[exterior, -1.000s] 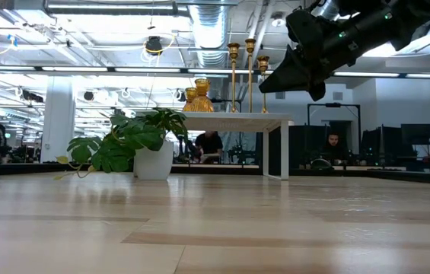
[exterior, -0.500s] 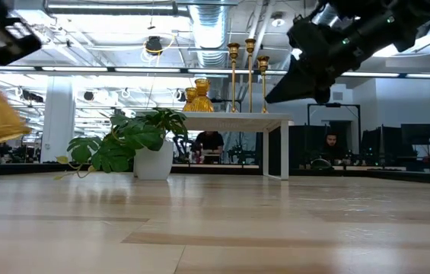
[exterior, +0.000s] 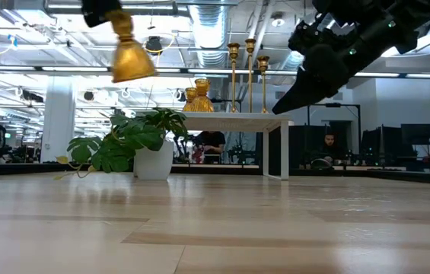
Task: Pick & Place candle stick holders
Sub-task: Put the yellow glass candle holder on the shelf
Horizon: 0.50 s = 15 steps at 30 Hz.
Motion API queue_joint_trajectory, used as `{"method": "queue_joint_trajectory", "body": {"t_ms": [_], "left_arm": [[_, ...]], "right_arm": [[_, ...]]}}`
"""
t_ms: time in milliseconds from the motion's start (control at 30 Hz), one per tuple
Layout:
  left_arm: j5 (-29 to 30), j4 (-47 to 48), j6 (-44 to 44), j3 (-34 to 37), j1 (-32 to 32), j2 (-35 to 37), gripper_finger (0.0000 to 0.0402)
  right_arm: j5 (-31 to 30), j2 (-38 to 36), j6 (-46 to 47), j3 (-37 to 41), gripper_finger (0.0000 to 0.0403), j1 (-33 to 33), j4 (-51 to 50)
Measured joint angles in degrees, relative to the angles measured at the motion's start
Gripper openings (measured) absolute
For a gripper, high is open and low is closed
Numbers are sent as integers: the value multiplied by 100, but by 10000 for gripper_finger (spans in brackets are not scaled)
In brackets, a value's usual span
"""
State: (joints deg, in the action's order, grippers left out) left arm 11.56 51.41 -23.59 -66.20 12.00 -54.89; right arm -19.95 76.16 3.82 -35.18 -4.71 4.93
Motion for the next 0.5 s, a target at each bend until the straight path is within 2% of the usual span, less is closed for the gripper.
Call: {"method": "queue_joint_trajectory", "body": {"t_ms": [167, 367, 500], "left_arm": [[-435, 282, 514, -461, -1587, -123, 17], [-1779, 393, 1071, -1019, -3428, -757, 17], [-2511, 453, 1430, -1383, -4185, -1357, 17]], "right_arm": [[512, 0, -669, -2, 0, 213, 51], [837, 0, -723, -2, 0, 380, 57], [865, 0, -698, -2, 0, 318, 61]]}}
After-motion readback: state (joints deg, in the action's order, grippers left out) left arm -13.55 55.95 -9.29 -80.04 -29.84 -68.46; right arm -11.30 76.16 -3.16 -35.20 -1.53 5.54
